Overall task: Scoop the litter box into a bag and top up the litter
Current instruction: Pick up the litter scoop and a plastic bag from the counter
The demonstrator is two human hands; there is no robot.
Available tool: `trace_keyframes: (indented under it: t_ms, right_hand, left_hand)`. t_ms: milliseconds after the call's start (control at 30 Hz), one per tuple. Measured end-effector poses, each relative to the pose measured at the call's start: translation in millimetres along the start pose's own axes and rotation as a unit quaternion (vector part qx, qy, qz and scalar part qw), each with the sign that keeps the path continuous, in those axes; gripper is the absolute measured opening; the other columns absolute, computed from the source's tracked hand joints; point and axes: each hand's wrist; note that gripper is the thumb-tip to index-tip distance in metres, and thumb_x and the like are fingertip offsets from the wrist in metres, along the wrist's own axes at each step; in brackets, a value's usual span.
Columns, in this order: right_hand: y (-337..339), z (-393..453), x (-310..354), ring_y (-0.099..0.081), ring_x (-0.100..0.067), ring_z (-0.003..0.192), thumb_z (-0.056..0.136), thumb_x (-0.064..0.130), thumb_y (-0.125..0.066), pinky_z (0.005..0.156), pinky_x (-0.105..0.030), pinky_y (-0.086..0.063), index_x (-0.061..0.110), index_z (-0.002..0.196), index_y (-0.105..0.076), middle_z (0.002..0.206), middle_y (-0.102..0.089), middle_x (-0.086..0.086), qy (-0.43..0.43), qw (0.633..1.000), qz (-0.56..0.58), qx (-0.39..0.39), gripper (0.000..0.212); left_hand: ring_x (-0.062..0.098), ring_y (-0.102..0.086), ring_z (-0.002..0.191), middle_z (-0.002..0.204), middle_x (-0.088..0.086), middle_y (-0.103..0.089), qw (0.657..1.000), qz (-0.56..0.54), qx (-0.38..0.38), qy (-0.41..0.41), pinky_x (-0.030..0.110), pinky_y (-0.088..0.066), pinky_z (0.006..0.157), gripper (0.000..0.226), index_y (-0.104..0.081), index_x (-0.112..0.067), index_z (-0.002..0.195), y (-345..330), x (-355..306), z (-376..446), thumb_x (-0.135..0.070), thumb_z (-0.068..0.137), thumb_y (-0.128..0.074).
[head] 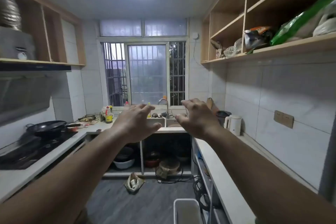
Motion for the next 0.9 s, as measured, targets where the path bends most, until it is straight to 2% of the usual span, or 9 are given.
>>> trace_keyframes:
  t_ms: [133, 267, 367, 533, 733, 833, 900]
  right_hand:
    - [-24.4, 3.6, -14.6, -0.046, -0.024, 0.131, 0.091, 0.046, -0.057, 0.105, -0.039, -0.041, 0.019, 0.139, -0.054, 0.140, -0.053, -0.006, -0.022, 0.999, 0.014, 0.026, 0.055]
    - [-55.6, 15.2, -30.5, -0.046, -0.025, 0.130, 0.092, 0.045, -0.056, 0.104, -0.039, -0.040, 0.021, 0.144, -0.050, 0.140, -0.053, -0.006, -0.040, 0.999, 0.016, 0.033, 0.057]
    - [-85.5, 28.6, -45.5, -0.048, -0.026, 0.126, 0.091, 0.044, -0.055, 0.103, -0.041, -0.042, 0.020, 0.139, -0.052, 0.136, -0.055, -0.007, -0.062, 0.997, 0.005, 0.040, 0.053]
    - [-137.4, 64.6, -69.5, -0.044, -0.028, 0.133, 0.092, 0.047, -0.055, 0.108, -0.043, -0.040, 0.023, 0.150, -0.041, 0.144, -0.050, -0.007, -0.093, 0.994, -0.010, 0.052, 0.065]
    - [-204.0, 111.9, -87.8, -0.042, -0.027, 0.134, 0.091, 0.046, -0.056, 0.110, -0.044, -0.039, 0.023, 0.149, -0.042, 0.144, -0.050, -0.007, -0.132, 0.989, -0.008, 0.069, 0.064]
    - [-221.8, 127.1, -97.1, -0.041, -0.026, 0.136, 0.090, 0.044, -0.056, 0.111, -0.043, -0.037, 0.025, 0.150, -0.040, 0.148, -0.047, -0.006, -0.147, 0.986, -0.013, 0.076, 0.065]
    - [-226.3, 133.9, -107.2, -0.045, -0.027, 0.131, 0.090, 0.044, -0.054, 0.108, -0.043, -0.040, 0.025, 0.149, -0.041, 0.144, -0.050, -0.005, -0.160, 0.985, -0.020, 0.070, 0.064]
  left_hand:
    - [0.018, -0.048, 0.136, 0.153, -0.008, -0.048, 1.000, -0.009, 0.021, -0.001, 0.042, -0.043, 0.109, 0.068, -0.044, -0.037, 0.147, -24.8, 8.6, 8.5, -0.070, 0.088, -0.057]
    - [0.020, -0.046, 0.139, 0.156, -0.005, -0.045, 0.999, -0.015, 0.030, 0.010, 0.041, -0.043, 0.110, 0.072, -0.040, -0.034, 0.152, -52.6, 14.3, 28.8, -0.067, 0.090, -0.058]
    - [0.020, -0.045, 0.140, 0.154, -0.002, -0.047, 0.999, -0.023, 0.033, 0.009, 0.040, -0.041, 0.109, 0.071, -0.043, -0.029, 0.151, -82.9, 23.1, 49.8, -0.064, 0.091, -0.058]
    - [0.020, -0.046, 0.137, 0.151, -0.003, -0.050, 0.998, -0.046, 0.046, -0.001, 0.041, -0.043, 0.109, 0.071, -0.045, -0.030, 0.149, -137.7, 54.6, 97.2, -0.066, 0.090, -0.058]
    - [0.021, -0.045, 0.139, 0.151, -0.001, -0.049, 0.996, -0.047, 0.066, -0.021, 0.042, -0.041, 0.111, 0.071, -0.046, -0.027, 0.149, -192.4, 95.9, 153.8, -0.065, 0.091, -0.058]
    - [0.021, -0.045, 0.139, 0.152, -0.001, -0.049, 0.995, -0.055, 0.074, -0.026, 0.043, -0.042, 0.111, 0.071, -0.045, -0.027, 0.150, -214.2, 109.1, 177.8, -0.065, 0.091, -0.057]
    - [0.021, -0.045, 0.138, 0.151, 0.000, -0.050, 0.994, -0.063, 0.077, -0.034, 0.043, -0.043, 0.111, 0.071, -0.045, -0.026, 0.150, -226.9, 115.0, 191.4, -0.064, 0.092, -0.057]
Point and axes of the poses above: each hand's wrist, its own z-axis towards the middle knuckle, its own y-axis out of the back of the hand, x = y × z
